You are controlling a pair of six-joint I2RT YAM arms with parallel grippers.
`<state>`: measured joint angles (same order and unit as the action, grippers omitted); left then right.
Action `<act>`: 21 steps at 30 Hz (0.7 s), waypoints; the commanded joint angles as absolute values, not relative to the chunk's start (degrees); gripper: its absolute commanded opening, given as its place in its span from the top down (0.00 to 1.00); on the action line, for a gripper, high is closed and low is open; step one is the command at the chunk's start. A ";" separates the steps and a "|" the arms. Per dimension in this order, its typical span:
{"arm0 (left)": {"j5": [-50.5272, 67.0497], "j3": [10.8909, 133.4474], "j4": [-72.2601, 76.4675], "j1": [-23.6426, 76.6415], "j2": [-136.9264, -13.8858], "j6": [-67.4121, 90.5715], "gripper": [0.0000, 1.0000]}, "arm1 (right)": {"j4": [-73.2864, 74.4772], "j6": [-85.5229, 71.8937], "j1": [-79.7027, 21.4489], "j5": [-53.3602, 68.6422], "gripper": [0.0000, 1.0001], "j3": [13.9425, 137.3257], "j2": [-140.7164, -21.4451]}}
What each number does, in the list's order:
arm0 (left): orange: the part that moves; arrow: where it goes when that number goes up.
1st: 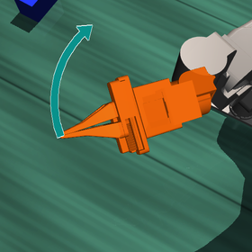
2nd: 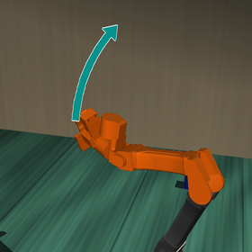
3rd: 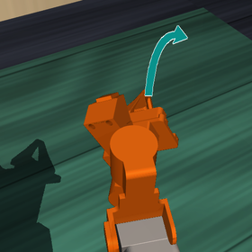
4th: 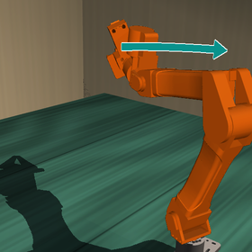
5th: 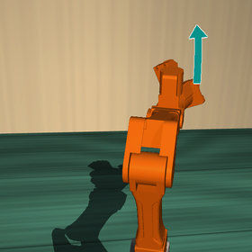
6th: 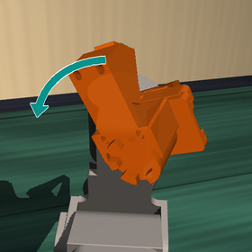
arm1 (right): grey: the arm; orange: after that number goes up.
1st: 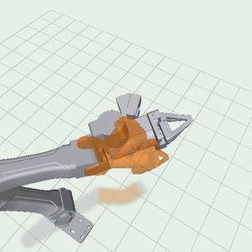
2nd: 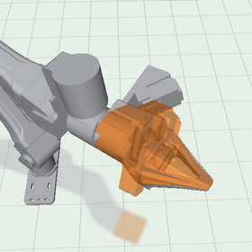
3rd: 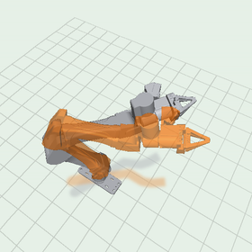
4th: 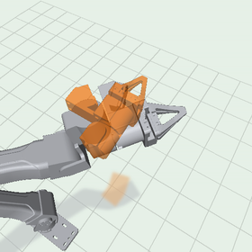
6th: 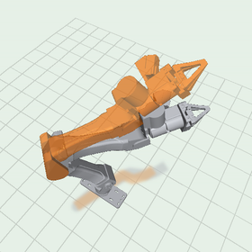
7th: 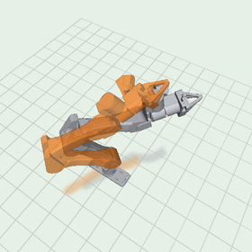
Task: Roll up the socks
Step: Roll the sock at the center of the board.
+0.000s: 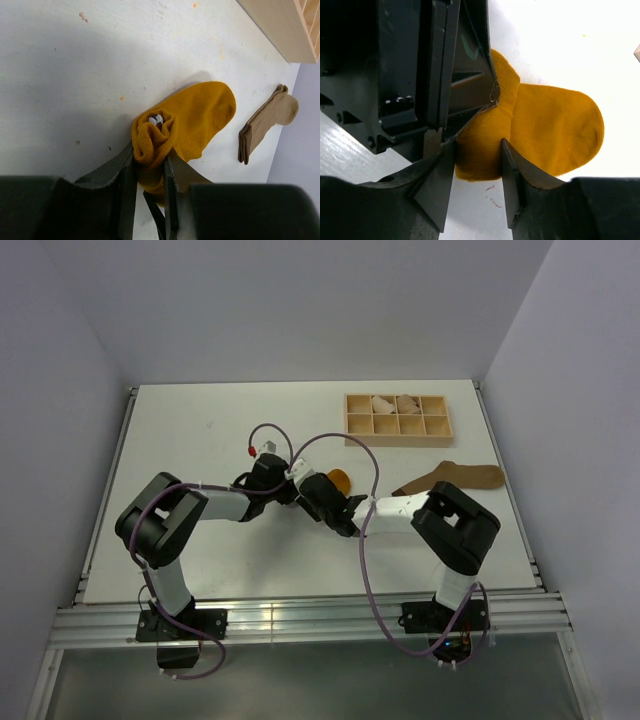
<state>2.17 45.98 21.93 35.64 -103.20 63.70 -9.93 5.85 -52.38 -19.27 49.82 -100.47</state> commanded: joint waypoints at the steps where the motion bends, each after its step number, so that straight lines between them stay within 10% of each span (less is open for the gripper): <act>1: 4.04 46.05 21.88 36.39 -101.87 63.54 0.89 | -9.58 6.24 -54.05 -17.84 0.54 50.89 -103.44; 10: 4.05 44.65 22.85 36.39 -100.64 65.30 0.77 | -9.40 3.35 -53.79 -17.85 1.00 49.84 -104.06; 21: 1.32 40.52 24.52 34.89 -97.30 67.76 0.29 | -10.01 -5.52 -46.68 -3.46 1.00 46.76 -102.66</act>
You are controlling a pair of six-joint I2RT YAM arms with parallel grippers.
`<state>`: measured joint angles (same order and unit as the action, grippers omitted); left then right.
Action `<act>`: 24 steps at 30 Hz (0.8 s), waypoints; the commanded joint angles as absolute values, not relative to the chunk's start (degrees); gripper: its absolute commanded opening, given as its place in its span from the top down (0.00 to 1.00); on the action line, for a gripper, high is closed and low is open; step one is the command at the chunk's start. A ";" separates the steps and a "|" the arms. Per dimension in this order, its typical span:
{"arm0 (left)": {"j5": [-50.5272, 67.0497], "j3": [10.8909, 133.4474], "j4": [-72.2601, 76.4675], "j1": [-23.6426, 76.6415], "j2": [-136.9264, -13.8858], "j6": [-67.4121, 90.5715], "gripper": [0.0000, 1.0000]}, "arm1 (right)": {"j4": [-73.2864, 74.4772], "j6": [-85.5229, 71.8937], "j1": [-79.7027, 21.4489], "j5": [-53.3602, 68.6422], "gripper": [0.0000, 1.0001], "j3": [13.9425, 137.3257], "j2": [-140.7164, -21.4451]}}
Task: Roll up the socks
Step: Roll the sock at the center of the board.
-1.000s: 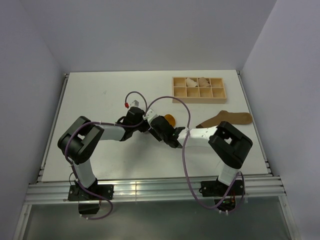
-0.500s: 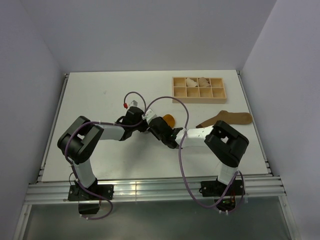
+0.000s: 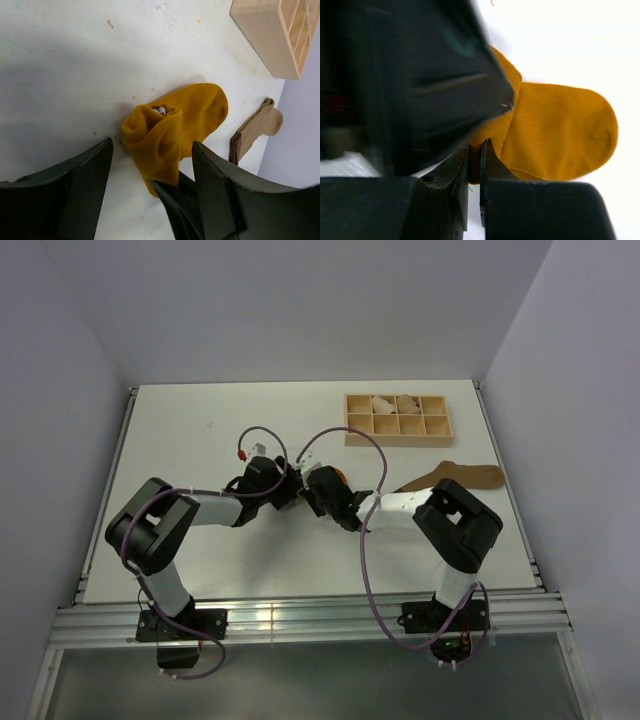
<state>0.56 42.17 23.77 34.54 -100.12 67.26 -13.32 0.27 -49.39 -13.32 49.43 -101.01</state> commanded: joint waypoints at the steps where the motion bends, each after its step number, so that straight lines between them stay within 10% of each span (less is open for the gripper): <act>1: 0.97 39.91 24.52 34.81 -97.03 68.29 0.28 | -10.45 -6.06 -45.97 -1.86 1.00 46.41 -102.22; 24: 4.04 39.90 31.99 33.66 -98.25 66.18 0.30 | -21.62 -25.22 -22.24 39.54 1.00 41.92 -108.89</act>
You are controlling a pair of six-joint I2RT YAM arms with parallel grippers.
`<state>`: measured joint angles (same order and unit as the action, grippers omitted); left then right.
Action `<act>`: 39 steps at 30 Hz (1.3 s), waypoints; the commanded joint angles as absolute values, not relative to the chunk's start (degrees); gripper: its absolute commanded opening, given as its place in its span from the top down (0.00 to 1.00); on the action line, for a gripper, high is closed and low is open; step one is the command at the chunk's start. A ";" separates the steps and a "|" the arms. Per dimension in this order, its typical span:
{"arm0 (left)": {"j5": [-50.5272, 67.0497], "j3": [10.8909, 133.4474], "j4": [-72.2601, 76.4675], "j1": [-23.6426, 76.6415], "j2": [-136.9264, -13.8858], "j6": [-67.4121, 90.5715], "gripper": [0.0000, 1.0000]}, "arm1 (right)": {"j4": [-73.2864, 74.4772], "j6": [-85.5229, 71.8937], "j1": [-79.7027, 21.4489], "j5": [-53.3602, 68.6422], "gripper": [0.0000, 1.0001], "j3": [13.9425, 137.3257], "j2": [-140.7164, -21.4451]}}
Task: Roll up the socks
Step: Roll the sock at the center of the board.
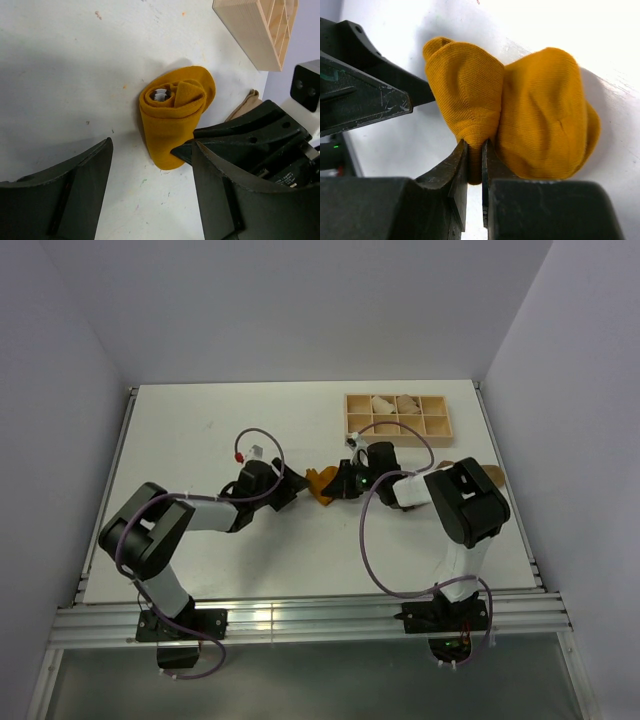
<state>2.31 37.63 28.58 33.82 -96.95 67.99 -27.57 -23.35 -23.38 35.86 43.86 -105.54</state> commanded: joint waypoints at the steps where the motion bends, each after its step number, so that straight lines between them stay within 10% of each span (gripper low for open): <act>1: 4.30 40.51 31.99 33.66 -98.70 66.01 0.31 | -21.36 -25.31 -22.15 40.07 1.00 42.71 -110.11; 39: 3.07 43.68 35.76 33.66 -107.40 63.46 0.46 | -13.01 -23.12 -21.71 44.30 0.96 48.69 -116.45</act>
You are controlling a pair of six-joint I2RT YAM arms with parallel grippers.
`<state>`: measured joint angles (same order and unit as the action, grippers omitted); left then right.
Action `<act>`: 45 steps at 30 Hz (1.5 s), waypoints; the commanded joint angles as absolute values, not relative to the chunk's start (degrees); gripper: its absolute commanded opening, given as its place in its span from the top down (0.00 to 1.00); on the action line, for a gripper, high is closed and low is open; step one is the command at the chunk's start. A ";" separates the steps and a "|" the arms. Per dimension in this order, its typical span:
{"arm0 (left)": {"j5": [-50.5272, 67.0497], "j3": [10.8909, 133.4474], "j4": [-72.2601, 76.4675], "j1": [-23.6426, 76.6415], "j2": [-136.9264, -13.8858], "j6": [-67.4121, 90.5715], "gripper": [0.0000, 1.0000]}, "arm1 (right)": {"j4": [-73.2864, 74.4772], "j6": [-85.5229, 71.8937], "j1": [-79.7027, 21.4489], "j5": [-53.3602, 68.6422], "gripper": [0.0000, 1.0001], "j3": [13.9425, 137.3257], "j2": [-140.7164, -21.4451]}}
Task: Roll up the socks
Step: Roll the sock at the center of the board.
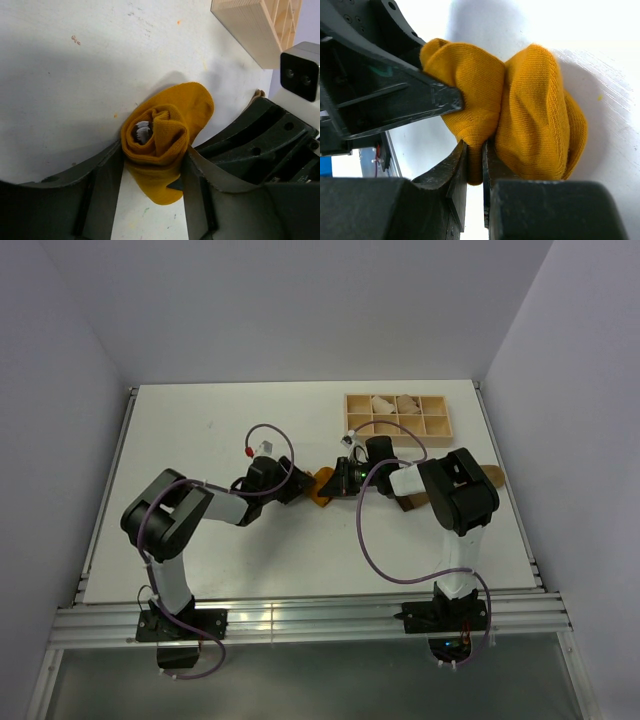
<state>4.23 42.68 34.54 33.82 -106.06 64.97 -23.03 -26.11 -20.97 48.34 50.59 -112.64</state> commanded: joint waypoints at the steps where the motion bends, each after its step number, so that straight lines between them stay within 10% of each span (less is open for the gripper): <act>1: 3.16 43.33 36.03 33.66 -107.49 63.46 0.48 | -13.01 -23.12 -21.80 44.30 0.96 48.78 -116.46; 15: 2.03 43.94 32.44 33.66 -106.53 61.09 0.93 | -7.84 -20.31 -22.15 37.81 0.55 48.43 -110.05; 29: 1.76 46.23 23.03 33.75 -104.07 58.10 1.00 | 3.69 -8.72 -33.20 5.99 0.32 50.19 -91.24; 45: 2.37 49.31 14.06 33.75 -102.48 56.78 1.00 | -6.50 4.92 -47.46 -8.35 0.31 50.01 -92.45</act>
